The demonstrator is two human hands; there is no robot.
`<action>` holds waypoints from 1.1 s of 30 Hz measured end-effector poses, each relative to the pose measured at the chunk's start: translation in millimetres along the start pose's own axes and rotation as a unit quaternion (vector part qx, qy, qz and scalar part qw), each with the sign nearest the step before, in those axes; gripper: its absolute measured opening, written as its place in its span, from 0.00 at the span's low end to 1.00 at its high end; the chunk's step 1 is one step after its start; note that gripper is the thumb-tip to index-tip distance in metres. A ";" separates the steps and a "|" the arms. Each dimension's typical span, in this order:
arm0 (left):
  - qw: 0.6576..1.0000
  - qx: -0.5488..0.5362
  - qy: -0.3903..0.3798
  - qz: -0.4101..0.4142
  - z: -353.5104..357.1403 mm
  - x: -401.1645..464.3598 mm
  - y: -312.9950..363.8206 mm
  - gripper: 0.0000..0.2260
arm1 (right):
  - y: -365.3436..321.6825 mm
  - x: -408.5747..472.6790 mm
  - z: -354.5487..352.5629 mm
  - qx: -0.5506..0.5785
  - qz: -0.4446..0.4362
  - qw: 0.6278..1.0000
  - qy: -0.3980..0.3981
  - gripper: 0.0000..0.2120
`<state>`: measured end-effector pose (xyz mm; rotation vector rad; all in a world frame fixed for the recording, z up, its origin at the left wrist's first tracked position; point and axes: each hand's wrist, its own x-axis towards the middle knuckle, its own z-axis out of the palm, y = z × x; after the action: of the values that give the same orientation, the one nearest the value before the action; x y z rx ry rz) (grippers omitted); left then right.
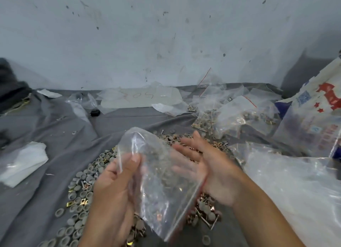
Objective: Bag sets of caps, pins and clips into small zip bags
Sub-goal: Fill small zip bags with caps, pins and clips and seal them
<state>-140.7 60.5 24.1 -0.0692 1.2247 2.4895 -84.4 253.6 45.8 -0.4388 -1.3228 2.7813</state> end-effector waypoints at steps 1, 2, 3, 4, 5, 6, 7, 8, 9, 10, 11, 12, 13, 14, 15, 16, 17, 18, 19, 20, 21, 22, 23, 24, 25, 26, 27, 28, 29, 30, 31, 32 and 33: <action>0.999 -0.020 0.024 0.019 -4.3 1.0 5.3 0.12 | 7.6 -0.4 -6.7 -0.024 0.025 0.999 -0.012 0.29; 0.998 -0.019 0.044 0.035 -8.5 1.8 8.9 0.11 | 15.8 -1.5 -12.8 -0.057 0.042 0.997 -0.029 0.31; 0.997 0.002 0.061 0.050 -13.8 3.1 10.2 0.12 | 23.0 -2.4 -17.9 -0.091 0.051 0.993 -0.048 0.30; 0.995 0.028 0.078 0.062 -15.7 4.0 10.9 0.12 | 28.2 -2.1 -21.9 -0.120 0.050 0.990 -0.062 0.28; 0.991 0.053 0.099 0.072 -16.0 4.6 10.0 0.11 | 31.3 -1.6 -24.3 -0.141 0.043 0.987 -0.068 0.25; 0.988 0.068 0.114 0.081 -14.2 4.2 8.5 0.11 | 33.2 -0.7 -25.3 -0.154 0.034 0.985 -0.065 0.24; 0.985 0.079 0.123 0.095 -12.3 3.9 7.0 0.12 | 34.5 0.4 -25.2 -0.159 0.023 0.985 -0.054 0.23; 0.982 0.093 0.127 0.108 -8.6 3.4 6.2 0.14 | 34.8 1.6 -24.0 -0.157 0.011 0.987 -0.038 0.23; 0.975 0.124 0.135 0.122 -6.4 2.9 4.9 0.18 | 34.4 2.5 -21.8 -0.147 -0.002 0.989 -0.022 0.24; 0.962 0.183 0.154 0.134 -6.6 2.9 3.5 0.23 | 34.0 3.3 -19.5 -0.131 -0.014 0.991 -0.007 0.24; 0.935 0.263 0.184 0.151 -7.0 2.2 2.4 0.27 | 34.0 3.9 -18.4 -0.112 -0.027 0.993 0.006 0.24; 0.892 0.353 0.214 0.182 -8.4 0.4 2.3 0.31 | 34.5 4.7 -17.6 -0.098 -0.040 0.994 0.018 0.23; 0.844 0.431 0.219 0.234 -9.9 -2.4 1.6 0.31 | 35.0 5.0 -16.9 -0.094 -0.052 0.994 0.030 0.22; 0.798 0.489 0.190 0.297 -9.2 -5.8 0.6 0.28 | 35.7 5.1 -15.8 -0.100 -0.065 0.992 0.039 0.21; 0.759 0.534 0.138 0.345 -5.4 -10.2 -0.4 0.22 | 37.1 5.1 -14.3 -0.118 -0.080 0.989 0.046 0.21; 0.729 0.572 0.085 0.367 -1.5 -14.1 -2.7 0.17 | 39.1 5.2 -13.2 -0.145 -0.097 0.983 0.049 0.20; 0.711 0.597 0.042 0.370 1.1 -16.8 -6.4 0.16 | 41.3 5.0 -11.7 -0.172 -0.114 0.977 0.049 0.20; 0.705 0.610 0.007 0.362 3.2 -19.0 -9.6 0.16 | 43.6 4.7 -10.4 -0.189 -0.129 0.972 0.049 0.19; 0.707 0.615 -0.018 0.350 4.8 -20.2 -12.0 0.15 | 45.5 4.4 -9.8 -0.195 -0.140 0.969 0.050 0.19; 0.712 0.614 -0.035 0.339 5.7 -20.4 -13.4 0.12 | 46.3 4.3 -10.0 -0.199 -0.150 0.967 0.054 0.20; 0.717 0.612 -0.043 0.331 5.6 -19.9 -14.0 0.09 | 46.5 4.0 -10.5 -0.206 -0.159 0.964 0.058 0.20; 0.722 0.610 -0.043 0.325 4.5 -18.7 -14.0 0.06 | 46.2 3.7 -11.0 -0.219 -0.168 0.959 0.062 0.20; 0.729 0.605 -0.042 0.318 3.8 -17.8 -13.2 0.05 | 45.6 3.1 -11.8 -0.233 -0.178 0.954 0.064 0.20; 0.739 0.597 -0.041 0.309 2.8 -16.9 -12.4 0.05 | 45.0 2.4 -12.4 -0.249 -0.187 0.948 0.066 0.20; 0.745 0.594 -0.041 0.301 1.5 -16.0 -12.1 0.05 | 44.3 1.8 -12.9 -0.267 -0.196 0.941 0.068 0.21; 0.746 0.595 -0.040 0.297 0.3 -14.9 -12.3 0.05 | 43.3 1.4 -13.6 -0.291 -0.202 0.932 0.071 0.21; 0.744 0.599 -0.035 0.295 -1.1 -13.9 -13.1 0.07 | 42.4 1.0 -14.6 -0.318 -0.208 0.922 0.075 0.19; 0.743 0.601 -0.026 0.294 -3.0 -12.7 -14.1 0.10 | 41.3 0.6 -15.9 -0.346 -0.213 0.910 0.077 0.16; 0.739 0.604 -0.015 0.298 -5.4 -11.4 -15.0 0.11 | 40.0 0.2 -17.5 -0.374 -0.218 0.899 0.073 0.13; 0.728 0.612 -0.001 0.308 -7.9 -10.0 -15.6 0.12 | 38.9 -0.3 -19.2 -0.401 -0.220 0.886 0.068 0.12; 0.713 0.623 0.012 0.322 -9.5 -9.2 -15.3 0.13 | 38.0 -1.1 -21.3 -0.428 -0.219 0.875 0.062 0.11; 0.699 0.631 0.022 0.335 -10.5 -8.4 -14.9 0.13 | 36.8 -2.1 -23.7 -0.450 -0.214 0.865 0.055 0.12; 0.690 0.635 0.027 0.347 -10.9 -7.9 -14.6 0.14 | 36.6 -3.0 -26.1 -0.473 -0.206 0.855 0.047 0.12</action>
<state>-129.6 57.9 7.8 0.8006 3.1002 1.4041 -71.2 249.6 2.9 -0.2353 -2.3403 1.5912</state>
